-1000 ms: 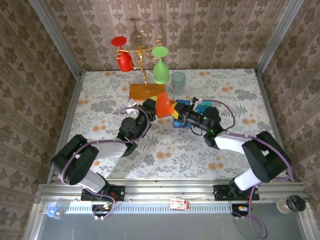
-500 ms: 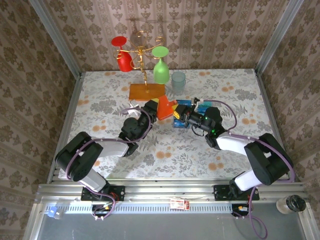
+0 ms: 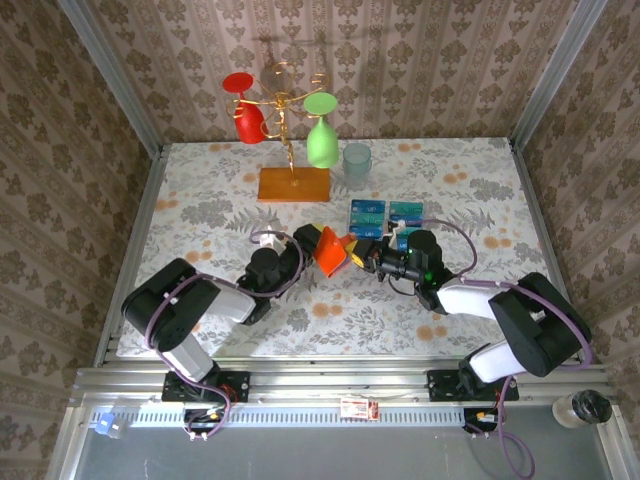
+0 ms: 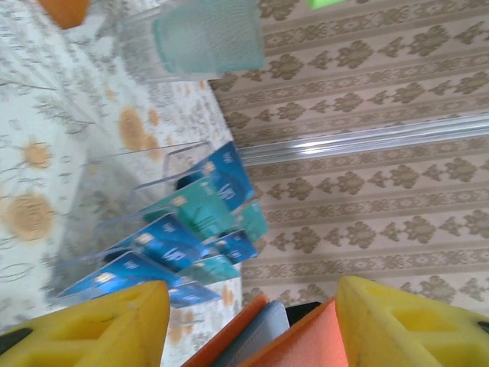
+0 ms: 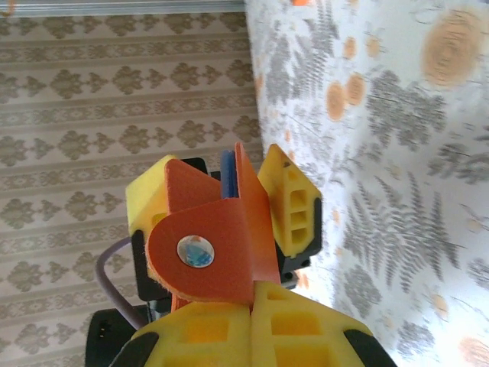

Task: Put the credit cards into the card holder
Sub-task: Open the card holder at the bottom-center of the table.

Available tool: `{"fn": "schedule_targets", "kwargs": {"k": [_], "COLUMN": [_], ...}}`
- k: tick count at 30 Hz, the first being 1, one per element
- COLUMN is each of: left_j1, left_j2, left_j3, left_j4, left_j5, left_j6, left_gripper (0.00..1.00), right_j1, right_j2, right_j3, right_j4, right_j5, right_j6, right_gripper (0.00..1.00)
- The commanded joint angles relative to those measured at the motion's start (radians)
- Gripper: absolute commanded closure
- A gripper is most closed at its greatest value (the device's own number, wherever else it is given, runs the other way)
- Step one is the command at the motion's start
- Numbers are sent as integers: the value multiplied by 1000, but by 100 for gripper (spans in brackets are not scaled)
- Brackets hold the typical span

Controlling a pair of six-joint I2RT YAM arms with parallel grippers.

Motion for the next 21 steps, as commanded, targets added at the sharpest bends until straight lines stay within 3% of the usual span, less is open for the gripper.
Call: {"fn": "schedule_targets", "kwargs": {"k": [1, 9, 12, 16, 21], "left_j1": [22, 82, 83, 67, 22], "left_j2": [10, -10, -55, -193, -357], "left_j3": [-39, -104, -87, 13, 247], "left_j4": [20, 3, -102, -466, -1079], "left_j5": [40, 76, 93, 118, 30], "left_j6": [60, 98, 115, 220, 451], "left_gripper": [36, 32, 31, 30, 23], "right_j1": [4, 5, 5, 5, 5], "right_j2": [22, 47, 57, 66, 80], "right_j3": [-26, -50, -50, -54, -60], "right_j4": [32, 38, 38, 39, 50], "right_j5": [-16, -9, -7, -2, 2], "right_j6": [-46, -64, -68, -74, -75], "right_gripper": [100, 100, 100, 100, 100]}}
